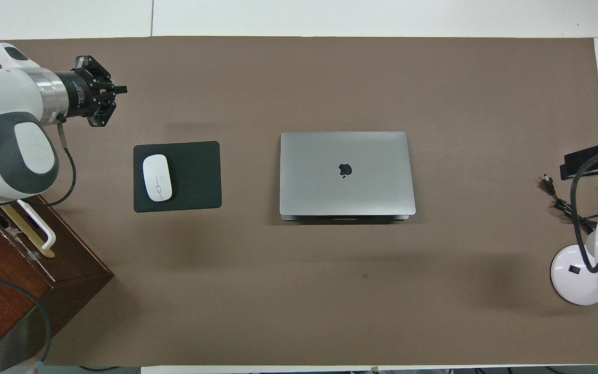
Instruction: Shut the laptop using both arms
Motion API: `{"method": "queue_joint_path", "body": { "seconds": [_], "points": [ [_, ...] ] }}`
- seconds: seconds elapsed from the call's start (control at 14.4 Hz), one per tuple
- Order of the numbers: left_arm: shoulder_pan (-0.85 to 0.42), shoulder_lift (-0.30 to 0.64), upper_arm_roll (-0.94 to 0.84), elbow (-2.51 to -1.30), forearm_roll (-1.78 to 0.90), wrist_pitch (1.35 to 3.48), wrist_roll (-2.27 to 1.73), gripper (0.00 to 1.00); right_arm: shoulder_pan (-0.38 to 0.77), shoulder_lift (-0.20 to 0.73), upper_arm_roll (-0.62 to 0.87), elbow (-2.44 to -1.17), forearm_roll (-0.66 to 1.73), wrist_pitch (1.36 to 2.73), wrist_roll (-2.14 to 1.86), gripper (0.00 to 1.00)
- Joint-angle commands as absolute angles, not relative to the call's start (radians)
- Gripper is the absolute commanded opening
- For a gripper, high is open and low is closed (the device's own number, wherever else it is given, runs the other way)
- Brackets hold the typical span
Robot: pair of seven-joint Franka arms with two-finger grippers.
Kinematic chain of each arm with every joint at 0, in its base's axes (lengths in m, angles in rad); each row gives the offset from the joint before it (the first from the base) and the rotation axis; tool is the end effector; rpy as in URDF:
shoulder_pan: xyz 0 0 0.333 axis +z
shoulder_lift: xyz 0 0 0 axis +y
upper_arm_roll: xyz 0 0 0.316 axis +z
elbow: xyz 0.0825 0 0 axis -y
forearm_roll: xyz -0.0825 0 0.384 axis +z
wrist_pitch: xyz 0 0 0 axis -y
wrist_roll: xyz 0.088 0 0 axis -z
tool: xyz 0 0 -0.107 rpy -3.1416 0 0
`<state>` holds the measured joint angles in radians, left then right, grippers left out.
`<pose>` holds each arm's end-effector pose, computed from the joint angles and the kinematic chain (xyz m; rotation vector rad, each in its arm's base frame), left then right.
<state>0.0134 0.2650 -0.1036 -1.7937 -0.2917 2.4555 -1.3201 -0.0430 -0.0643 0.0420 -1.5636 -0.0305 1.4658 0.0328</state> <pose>0.6604 -0.0542 0.4454 2.0314 1.7610 0.1852 0.5235 -0.0032 0.6535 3.1070 -0.0569 -0.0513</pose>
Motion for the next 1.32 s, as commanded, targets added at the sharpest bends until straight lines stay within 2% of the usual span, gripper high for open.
{"method": "queue_joint_path", "body": {
  "seconds": [0.0,0.48,0.76,0.83,0.9,0.97,1.25],
  "points": [
    [0.026,0.235,-0.103,-1.741,-0.137,2.257,-1.237,0.0,-0.066,-0.074,0.061,-1.562,-0.031,1.448,0.043,1.0],
    [0.043,0.094,-0.103,-1.753,-0.072,1.82,-0.809,0.0,-0.068,-0.074,0.058,-1.562,-0.018,1.474,0.113,1.0],
    [0.069,0.028,-0.103,-1.775,-0.072,1.694,-0.692,0.0,-0.069,-0.074,0.06,-1.562,-0.018,1.485,0.159,1.0],
    [0.069,0.017,-0.103,-1.782,-0.072,1.69,-0.689,0.15,-0.069,-0.074,0.06,-1.562,-0.018,1.485,0.163,1.0],
    [0.058,0.012,-0.103,-1.79,-0.072,1.697,-0.698,0.9,-0.069,-0.074,0.06,-1.562,-0.018,1.485,0.164,1.0],
    [0.066,0.0,-0.104,-1.805,-0.072,1.709,-0.689,1.0,-0.069,-0.074,0.06,-1.562,-0.018,1.485,0.164,1.0],
    [0.063,-0.003,-0.11,-1.813,-0.074,1.767,-0.695,1.0,-0.069,-0.078,0.058,-1.562,-0.02,1.468,0.158,1.0]
  ]
}}
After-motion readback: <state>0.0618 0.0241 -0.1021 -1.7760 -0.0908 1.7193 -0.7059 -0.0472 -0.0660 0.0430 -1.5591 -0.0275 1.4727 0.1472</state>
